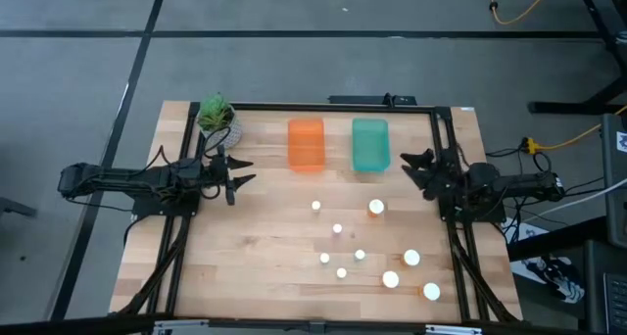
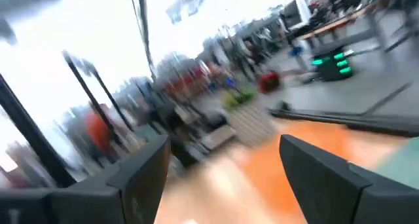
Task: Pick and place medicine bottles into bin by pill shape (circle, oval)
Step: Put the small yellow pill bottle into the orange bin
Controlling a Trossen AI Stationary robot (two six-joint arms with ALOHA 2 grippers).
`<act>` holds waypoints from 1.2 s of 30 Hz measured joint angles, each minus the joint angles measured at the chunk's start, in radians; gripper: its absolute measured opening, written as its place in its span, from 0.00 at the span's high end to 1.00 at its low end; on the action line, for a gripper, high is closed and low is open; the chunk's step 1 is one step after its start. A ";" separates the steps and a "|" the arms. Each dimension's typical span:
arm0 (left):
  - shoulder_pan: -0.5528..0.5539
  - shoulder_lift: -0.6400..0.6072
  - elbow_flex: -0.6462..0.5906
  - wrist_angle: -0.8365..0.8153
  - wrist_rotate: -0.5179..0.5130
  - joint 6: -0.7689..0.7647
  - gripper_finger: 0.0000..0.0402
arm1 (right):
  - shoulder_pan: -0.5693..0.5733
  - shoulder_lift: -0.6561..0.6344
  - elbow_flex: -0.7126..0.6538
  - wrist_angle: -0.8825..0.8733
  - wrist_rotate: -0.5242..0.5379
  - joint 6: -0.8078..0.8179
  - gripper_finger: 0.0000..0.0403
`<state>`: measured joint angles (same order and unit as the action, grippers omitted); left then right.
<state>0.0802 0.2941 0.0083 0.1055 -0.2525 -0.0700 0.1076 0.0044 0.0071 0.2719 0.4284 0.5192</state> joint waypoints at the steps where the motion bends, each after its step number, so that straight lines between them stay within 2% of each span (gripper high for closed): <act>1: 0.000 0.000 0.000 0.000 0.000 0.000 0.55 | -0.001 0.000 0.000 0.044 0.008 0.019 0.28; 8: 0.000 0.000 0.000 0.000 0.000 0.000 0.55 | -0.014 0.000 0.000 0.298 0.189 -0.188 0.28; 11: 0.000 0.000 0.000 0.000 0.000 0.000 0.55 | -0.014 0.000 0.000 0.327 0.261 -0.212 0.28; 18: 0.000 0.000 0.000 0.000 0.000 0.000 0.55 | -0.014 0.000 0.000 0.327 0.317 -0.211 0.28; 23: 0.000 0.000 0.000 0.000 0.000 0.000 0.55 | -0.014 0.000 0.000 0.321 0.313 -0.215 0.28; 29: 0.000 0.000 0.000 0.000 -0.028 0.000 0.55 | -0.014 0.000 0.000 0.321 0.319 -0.293 0.28; 36: 0.000 0.000 0.000 0.000 -0.051 0.001 0.55 | -0.014 0.000 0.000 0.322 0.250 -0.205 0.28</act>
<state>0.0799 0.2943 0.0083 0.1055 -0.3032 -0.0685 0.0937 0.0044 0.0071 0.5938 0.6784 0.3142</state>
